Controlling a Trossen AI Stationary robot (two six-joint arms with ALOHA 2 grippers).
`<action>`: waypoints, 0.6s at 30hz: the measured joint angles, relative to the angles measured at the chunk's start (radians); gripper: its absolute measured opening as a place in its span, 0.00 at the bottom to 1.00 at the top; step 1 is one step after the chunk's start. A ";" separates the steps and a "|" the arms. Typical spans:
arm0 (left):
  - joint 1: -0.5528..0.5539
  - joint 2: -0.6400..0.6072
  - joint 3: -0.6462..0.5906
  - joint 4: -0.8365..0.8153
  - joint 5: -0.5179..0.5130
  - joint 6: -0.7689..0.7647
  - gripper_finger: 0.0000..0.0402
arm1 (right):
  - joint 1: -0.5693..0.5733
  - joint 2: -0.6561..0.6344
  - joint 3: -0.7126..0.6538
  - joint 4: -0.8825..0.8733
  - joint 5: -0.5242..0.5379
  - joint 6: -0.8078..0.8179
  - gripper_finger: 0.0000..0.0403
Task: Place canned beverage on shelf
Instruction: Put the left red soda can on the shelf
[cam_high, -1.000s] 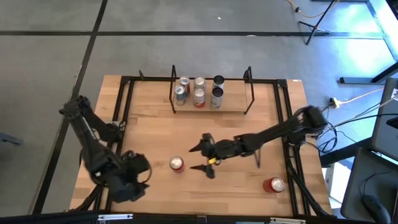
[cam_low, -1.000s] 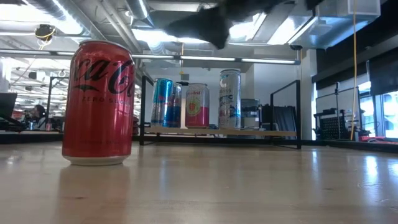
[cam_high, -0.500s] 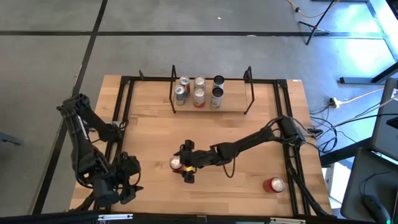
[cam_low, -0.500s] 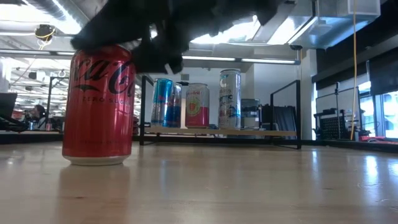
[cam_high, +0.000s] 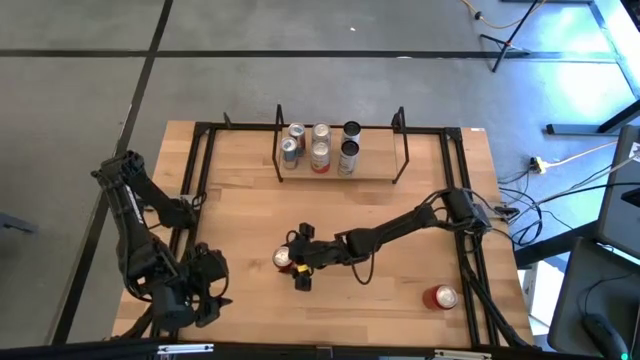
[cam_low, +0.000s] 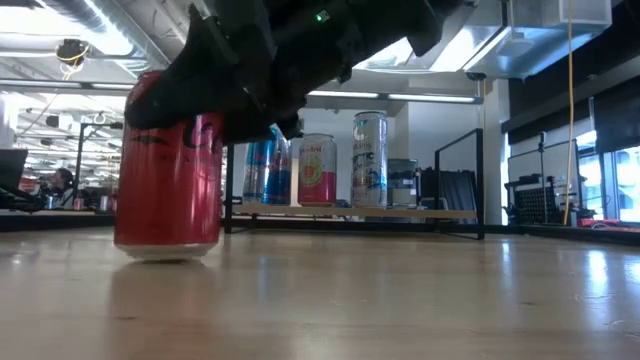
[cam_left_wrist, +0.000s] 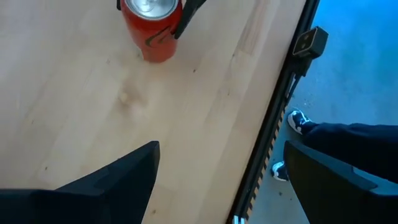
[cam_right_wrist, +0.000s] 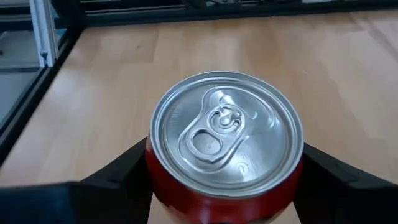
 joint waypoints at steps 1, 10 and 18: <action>0.004 0.000 0.000 0.000 0.001 0.002 0.82 | 0.000 -0.011 0.000 -0.012 -0.001 -0.014 0.66; 0.078 0.000 0.000 0.000 0.019 0.018 0.82 | -0.067 -0.259 0.001 -0.248 -0.107 -0.144 0.66; 0.180 0.000 0.000 0.008 0.020 -0.004 0.82 | -0.235 -0.574 0.001 -0.587 -0.190 -0.313 0.66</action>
